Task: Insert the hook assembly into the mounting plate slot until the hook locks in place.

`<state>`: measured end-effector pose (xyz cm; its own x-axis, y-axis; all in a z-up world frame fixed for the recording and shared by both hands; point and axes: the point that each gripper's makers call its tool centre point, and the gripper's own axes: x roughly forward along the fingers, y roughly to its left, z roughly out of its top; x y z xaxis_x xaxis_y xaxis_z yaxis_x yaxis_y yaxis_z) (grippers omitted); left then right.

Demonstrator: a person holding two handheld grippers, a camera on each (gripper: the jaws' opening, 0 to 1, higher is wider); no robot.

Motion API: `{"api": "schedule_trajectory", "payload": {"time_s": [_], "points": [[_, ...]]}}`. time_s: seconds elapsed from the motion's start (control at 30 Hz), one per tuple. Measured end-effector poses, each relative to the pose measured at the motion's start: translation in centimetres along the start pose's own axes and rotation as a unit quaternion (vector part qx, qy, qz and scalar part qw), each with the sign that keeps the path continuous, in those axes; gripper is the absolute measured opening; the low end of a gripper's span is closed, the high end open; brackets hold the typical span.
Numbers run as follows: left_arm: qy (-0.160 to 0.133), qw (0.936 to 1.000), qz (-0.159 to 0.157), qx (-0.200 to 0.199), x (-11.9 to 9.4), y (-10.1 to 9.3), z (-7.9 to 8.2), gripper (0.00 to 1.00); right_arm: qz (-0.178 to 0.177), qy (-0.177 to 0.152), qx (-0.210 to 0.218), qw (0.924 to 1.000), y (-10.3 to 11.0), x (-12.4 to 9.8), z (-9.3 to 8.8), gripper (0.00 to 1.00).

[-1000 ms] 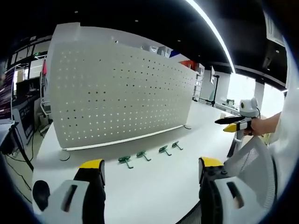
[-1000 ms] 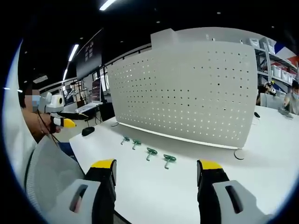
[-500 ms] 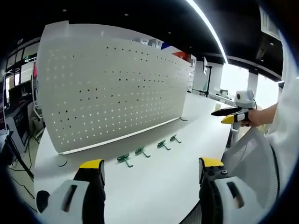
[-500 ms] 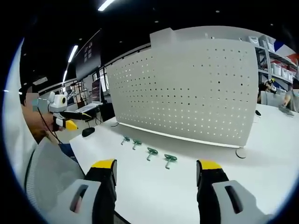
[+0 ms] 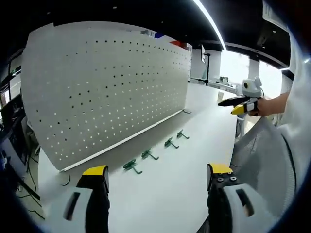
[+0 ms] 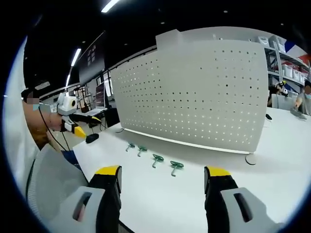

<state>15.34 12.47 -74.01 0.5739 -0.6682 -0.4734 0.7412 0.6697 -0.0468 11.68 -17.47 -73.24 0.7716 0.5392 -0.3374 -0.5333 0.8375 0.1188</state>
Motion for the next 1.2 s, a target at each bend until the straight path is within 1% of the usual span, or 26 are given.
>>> {"api": "schedule_trajectory", "payload": {"time_s": [0.13,0.2,0.23,0.33,0.43,0.5,0.57,0.87,1.03,1.13,1.2], "points": [[0.018,0.9996,-0.018,0.012,0.7,0.0,-0.3,0.85,0.001,-0.001,0.003,1.0,-0.1,0.0,-0.1,0.67],[0.032,0.9988,-0.024,0.029,1.0,0.1,-0.5,0.85,0.002,0.0,0.004,1.0,-0.1,0.0,-0.2,0.67],[0.035,0.9985,-0.027,0.031,1.2,0.0,-0.5,0.85,0.003,0.0,0.003,1.0,-0.1,0.1,-0.2,0.67],[0.046,0.9977,-0.035,0.034,1.7,0.2,-0.7,0.85,0.004,0.002,0.003,1.0,-0.1,0.1,-0.2,0.67],[0.059,0.9963,-0.037,0.05,2.1,0.5,-0.9,0.84,0.007,0.005,-0.001,1.0,-0.1,0.0,-0.2,0.67],[0.062,0.996,-0.043,0.048,2.4,0.5,-0.9,0.85,0.007,0.005,0.002,1.0,-0.2,0.1,-0.3,0.67],[0.078,0.9939,-0.047,0.062,2.7,0.7,-1.3,0.85,0.006,0.003,0.008,0.9999,-0.3,0.1,-0.3,0.67],[0.096,0.9911,-0.056,0.073,3.5,1.7,-1.3,0.84,0.005,0.007,0.006,0.9999,-0.3,0.1,-0.3,0.67],[0.115,0.9874,-0.064,0.088,4.1,2.4,-1.7,0.84,0.005,0.009,0.008,0.9999,-0.4,0.1,-0.5,0.67],[0.127,0.9861,-0.066,0.084,4.5,3.2,-2.2,0.84,0.005,0.008,0.01,0.9999,-0.3,0.1,-0.5,0.67],[0.13,0.9852,-0.069,0.087,4.7,3.4,-2.2,0.85,0.004,0.008,0.011,0.9999,-0.3,0.1,-0.4,0.66]]}}
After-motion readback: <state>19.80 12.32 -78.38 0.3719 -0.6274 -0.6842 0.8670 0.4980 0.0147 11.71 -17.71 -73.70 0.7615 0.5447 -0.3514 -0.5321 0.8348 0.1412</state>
